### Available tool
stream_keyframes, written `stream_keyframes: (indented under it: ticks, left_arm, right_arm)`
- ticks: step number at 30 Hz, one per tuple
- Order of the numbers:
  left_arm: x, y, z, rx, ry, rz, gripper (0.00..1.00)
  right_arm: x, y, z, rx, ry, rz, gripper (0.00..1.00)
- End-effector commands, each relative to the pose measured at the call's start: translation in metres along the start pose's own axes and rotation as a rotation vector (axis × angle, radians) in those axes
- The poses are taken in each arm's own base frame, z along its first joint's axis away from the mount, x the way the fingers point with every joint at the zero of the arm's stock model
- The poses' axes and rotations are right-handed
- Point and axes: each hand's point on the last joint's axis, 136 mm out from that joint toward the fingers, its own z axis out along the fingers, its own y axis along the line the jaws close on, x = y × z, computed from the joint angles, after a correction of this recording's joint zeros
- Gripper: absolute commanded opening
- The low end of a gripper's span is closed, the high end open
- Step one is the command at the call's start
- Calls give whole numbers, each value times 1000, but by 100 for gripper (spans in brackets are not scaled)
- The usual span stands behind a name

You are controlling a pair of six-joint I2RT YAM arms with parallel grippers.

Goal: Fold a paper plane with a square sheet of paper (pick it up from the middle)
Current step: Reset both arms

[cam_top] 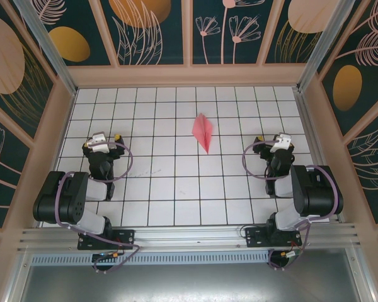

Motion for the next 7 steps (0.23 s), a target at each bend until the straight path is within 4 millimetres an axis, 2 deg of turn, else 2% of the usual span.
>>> stream_keyframes:
  ticks: [1, 6, 7]
  left_arm:
    - [-10, -2, 6, 13, -32, -11, 99]
    - [-10, -2, 4, 13, -35, -12, 99]
    - [-10, -2, 4, 13, -35, -12, 99]
  right_arm:
    - [-15, 2, 3, -15, -54, 4, 99]
    - [-16, 4, 3, -25, -58, 1, 99]
    - [-15, 12, 1, -73, -58, -18, 99]
